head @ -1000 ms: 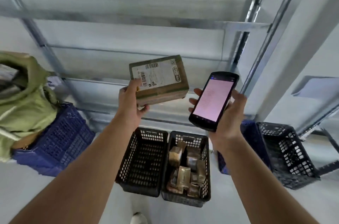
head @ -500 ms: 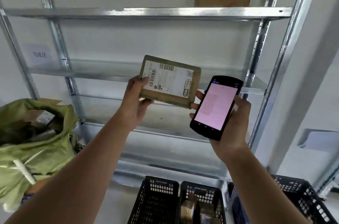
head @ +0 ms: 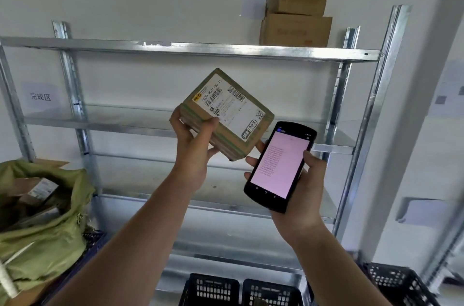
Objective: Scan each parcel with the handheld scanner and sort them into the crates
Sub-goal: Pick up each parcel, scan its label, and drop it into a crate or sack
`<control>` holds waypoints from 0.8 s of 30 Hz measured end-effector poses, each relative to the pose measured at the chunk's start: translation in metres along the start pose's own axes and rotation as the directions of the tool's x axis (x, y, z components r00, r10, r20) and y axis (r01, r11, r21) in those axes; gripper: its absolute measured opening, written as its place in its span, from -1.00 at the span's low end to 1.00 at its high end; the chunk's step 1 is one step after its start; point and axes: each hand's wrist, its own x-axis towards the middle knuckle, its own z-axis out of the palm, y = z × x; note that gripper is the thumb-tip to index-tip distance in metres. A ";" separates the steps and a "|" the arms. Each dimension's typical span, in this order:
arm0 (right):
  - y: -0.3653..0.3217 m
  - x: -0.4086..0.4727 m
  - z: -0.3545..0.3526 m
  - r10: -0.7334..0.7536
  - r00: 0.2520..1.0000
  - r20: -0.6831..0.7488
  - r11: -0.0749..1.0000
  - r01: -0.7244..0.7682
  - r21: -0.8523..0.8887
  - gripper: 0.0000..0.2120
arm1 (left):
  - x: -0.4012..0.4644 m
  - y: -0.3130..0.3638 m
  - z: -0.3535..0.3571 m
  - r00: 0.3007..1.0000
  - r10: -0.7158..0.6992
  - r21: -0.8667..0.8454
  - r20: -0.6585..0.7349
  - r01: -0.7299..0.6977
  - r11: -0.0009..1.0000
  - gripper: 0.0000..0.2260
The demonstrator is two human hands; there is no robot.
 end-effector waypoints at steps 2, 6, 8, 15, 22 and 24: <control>-0.003 0.000 0.000 -0.011 1.000 0.008 0.999 0.011 0.031 -0.44 | -0.005 -0.005 0.011 0.999 0.013 0.004 0.033 -0.013 1.000 -0.12; -0.011 -0.003 -0.004 -0.014 1.000 0.003 0.998 0.014 0.069 -0.47 | -0.015 -0.007 0.031 0.997 0.024 0.008 0.075 -0.024 1.000 0.18; -0.014 -0.006 -0.006 -0.019 1.000 0.003 0.997 0.018 0.071 -0.48 | -0.020 -0.009 0.040 0.993 0.020 0.052 0.118 -0.026 0.998 0.20; -0.020 -0.019 -0.013 -0.052 0.997 0.049 0.999 0.051 0.012 -0.49 | -0.031 -0.008 0.056 0.987 0.027 0.184 0.161 -0.057 0.981 -0.18; -0.036 -0.026 -0.025 -0.053 0.998 0.030 0.999 0.052 0.004 -0.43 | -0.026 0.012 0.053 0.996 0.012 0.297 0.084 -0.036 0.954 -0.45; -0.047 -0.026 -0.027 -0.017 0.999 0.037 1.000 0.017 0.003 -0.39 | -0.023 0.016 0.047 0.991 0.029 0.396 0.130 -0.079 0.915 -0.47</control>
